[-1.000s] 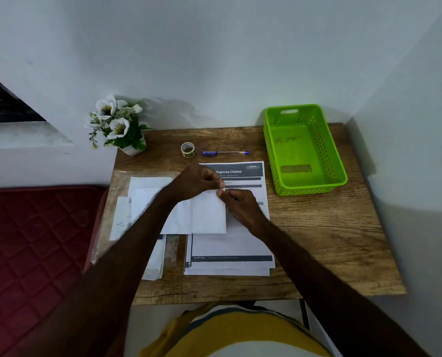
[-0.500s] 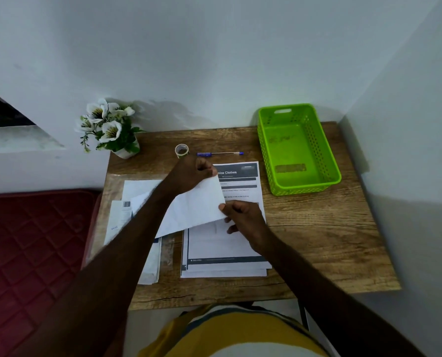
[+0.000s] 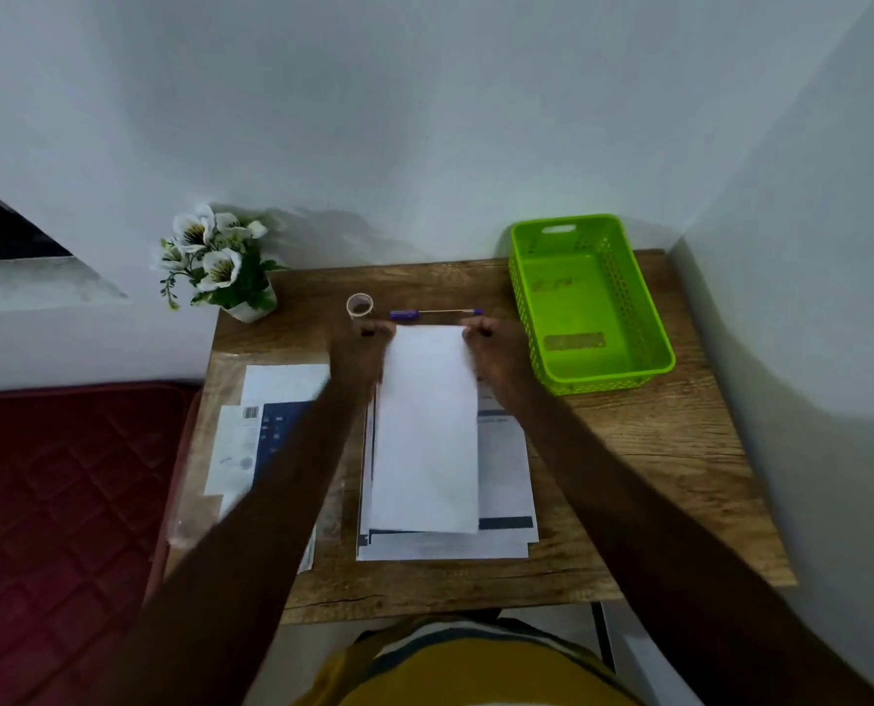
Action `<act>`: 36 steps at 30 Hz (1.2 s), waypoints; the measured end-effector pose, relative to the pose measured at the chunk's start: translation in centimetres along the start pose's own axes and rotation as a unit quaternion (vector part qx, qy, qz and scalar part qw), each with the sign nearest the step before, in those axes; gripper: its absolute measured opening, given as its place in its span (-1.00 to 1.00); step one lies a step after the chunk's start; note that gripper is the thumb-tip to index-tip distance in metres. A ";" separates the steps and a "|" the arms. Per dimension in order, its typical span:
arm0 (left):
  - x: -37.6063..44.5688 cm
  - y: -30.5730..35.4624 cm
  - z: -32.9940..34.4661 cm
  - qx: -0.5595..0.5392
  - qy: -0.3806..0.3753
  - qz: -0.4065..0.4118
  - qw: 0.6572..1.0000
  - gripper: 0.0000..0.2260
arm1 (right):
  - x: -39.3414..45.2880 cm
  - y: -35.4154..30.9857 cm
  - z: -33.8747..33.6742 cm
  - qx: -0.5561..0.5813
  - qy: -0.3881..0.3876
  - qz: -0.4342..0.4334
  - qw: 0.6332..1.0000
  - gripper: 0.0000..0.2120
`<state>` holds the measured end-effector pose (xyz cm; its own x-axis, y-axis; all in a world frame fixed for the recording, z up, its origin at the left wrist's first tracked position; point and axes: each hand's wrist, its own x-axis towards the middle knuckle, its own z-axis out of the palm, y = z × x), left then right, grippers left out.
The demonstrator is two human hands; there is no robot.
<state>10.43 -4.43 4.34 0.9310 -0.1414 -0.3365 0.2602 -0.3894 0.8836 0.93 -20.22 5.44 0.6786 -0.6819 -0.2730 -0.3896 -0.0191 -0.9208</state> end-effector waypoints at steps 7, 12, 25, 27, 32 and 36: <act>-2.5 -4.2 0.3 0.224 0.052 0.121 0.966 -0.83 | -0.4 4.5 0.5 -0.307 0.057 -0.131 0.941 -0.88; -2.3 -3.7 0.2 0.254 0.068 0.114 0.958 -0.87 | -0.7 5.3 0.7 -0.374 0.065 -0.206 0.902 -0.90; 1.3 0.2 -1.4 0.395 0.145 0.177 0.890 -0.75 | -1.2 6.1 0.9 -0.355 0.079 -0.209 0.908 -0.94; 1.8 0.2 -1.3 0.405 0.126 0.190 0.885 -0.74 | -1.2 6.1 0.9 -0.352 0.084 -0.213 0.908 -0.95; 2.9 0.4 -1.2 0.410 0.110 0.164 0.890 -0.73 | -1.4 5.9 1.0 -0.356 0.093 -0.225 0.902 -0.92; 4.0 -0.6 -1.7 0.394 0.099 0.177 0.896 -0.71 | -1.5 5.8 0.9 -0.365 0.086 -0.238 0.896 -0.91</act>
<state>14.40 -3.24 3.06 0.9673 -0.2482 0.0530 -0.2487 -0.8857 0.3921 -1.80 -18.62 0.26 0.7944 -0.5707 0.2078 -0.4270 -0.7681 -0.4771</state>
